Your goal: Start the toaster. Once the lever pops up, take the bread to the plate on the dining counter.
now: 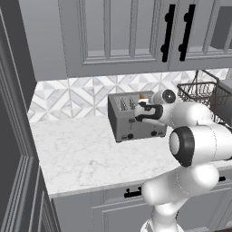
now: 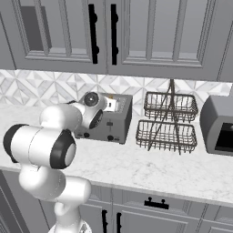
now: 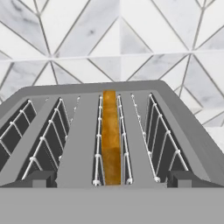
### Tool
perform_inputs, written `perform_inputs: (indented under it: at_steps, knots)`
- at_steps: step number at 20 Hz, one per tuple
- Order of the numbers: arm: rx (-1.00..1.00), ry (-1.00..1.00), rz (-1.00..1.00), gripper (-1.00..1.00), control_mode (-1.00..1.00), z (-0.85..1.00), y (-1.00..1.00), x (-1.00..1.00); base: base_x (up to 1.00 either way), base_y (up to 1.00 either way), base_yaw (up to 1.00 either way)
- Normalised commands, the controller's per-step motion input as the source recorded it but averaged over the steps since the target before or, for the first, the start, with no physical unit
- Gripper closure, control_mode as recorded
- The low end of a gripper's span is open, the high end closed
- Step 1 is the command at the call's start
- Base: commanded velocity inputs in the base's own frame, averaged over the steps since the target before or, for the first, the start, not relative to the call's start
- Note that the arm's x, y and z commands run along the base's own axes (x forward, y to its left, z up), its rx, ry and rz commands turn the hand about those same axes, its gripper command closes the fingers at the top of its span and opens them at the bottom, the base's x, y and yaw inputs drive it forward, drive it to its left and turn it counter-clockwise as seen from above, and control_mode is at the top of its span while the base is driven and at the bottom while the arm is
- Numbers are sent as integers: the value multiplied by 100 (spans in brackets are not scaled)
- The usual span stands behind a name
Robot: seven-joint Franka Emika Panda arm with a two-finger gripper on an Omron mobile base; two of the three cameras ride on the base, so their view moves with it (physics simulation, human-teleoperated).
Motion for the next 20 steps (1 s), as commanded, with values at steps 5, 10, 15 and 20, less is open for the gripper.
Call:
perform_inputs:
  at_steps: [5, 10, 15, 20]
  knots:
    - [0, 0, 0, -100, -100, 0, 0, 16, 0, 0, 0]
    - [0, 0, 0, -100, -100, -15, 0, 2, 0, 0, 0]
    - [0, 0, 0, -100, -100, -10, 0, 2, 0, 0, 0]
    - [0, 0, 0, -100, -100, 0, 0, 24, 0, 0, 0]
